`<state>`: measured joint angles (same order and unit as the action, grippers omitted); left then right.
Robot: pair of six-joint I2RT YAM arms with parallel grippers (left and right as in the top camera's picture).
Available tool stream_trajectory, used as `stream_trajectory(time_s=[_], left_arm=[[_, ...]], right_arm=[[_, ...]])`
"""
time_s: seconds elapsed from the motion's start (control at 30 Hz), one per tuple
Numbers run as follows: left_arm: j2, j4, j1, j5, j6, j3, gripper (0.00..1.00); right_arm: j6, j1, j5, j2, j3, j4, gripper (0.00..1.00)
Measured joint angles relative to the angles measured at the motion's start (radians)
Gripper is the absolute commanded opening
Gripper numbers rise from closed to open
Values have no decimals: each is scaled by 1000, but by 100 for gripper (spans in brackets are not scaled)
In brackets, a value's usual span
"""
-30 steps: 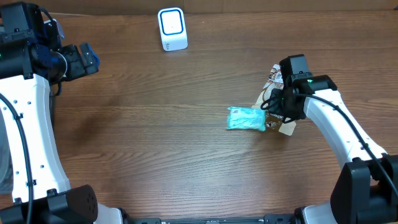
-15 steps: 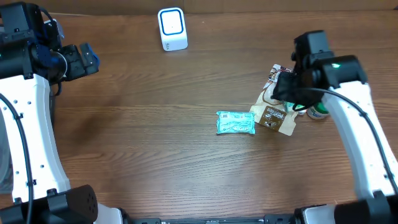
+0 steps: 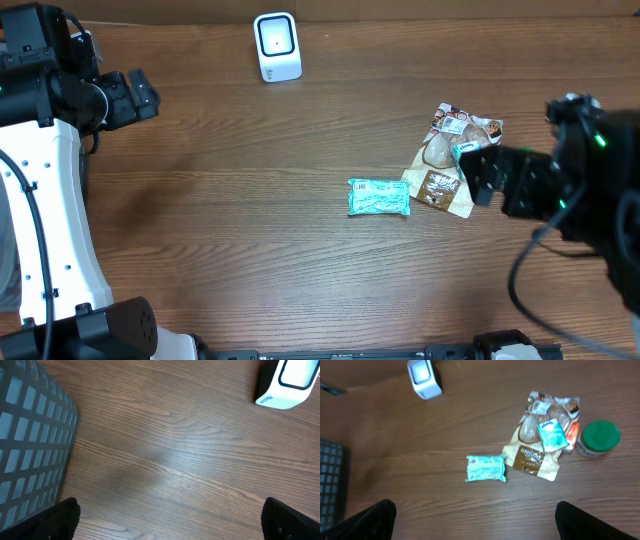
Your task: Scan the item barcode
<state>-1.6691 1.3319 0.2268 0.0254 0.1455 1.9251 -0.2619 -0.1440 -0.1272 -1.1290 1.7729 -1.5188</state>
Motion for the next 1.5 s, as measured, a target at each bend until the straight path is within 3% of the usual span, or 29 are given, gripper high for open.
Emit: stream_trajectory(time_s=[0.53, 0.8, 0.97, 1.23, 1.5], left_arm=[[0, 0, 0, 0, 0, 0, 99], [0, 0, 0, 0, 0, 0, 100], [0, 0, 0, 0, 0, 0, 100], [0, 0, 0, 0, 0, 0, 100], [0, 0, 0, 0, 0, 0, 100]], right_arm=[[1, 0, 84, 69, 0, -8, 100], [83, 0, 99, 115, -79, 272, 100], [150, 1, 103, 222, -274, 554, 100], [181, 12, 104, 463, -822, 1206, 100], [186, 13, 86, 741, -1353, 1532, 100]])
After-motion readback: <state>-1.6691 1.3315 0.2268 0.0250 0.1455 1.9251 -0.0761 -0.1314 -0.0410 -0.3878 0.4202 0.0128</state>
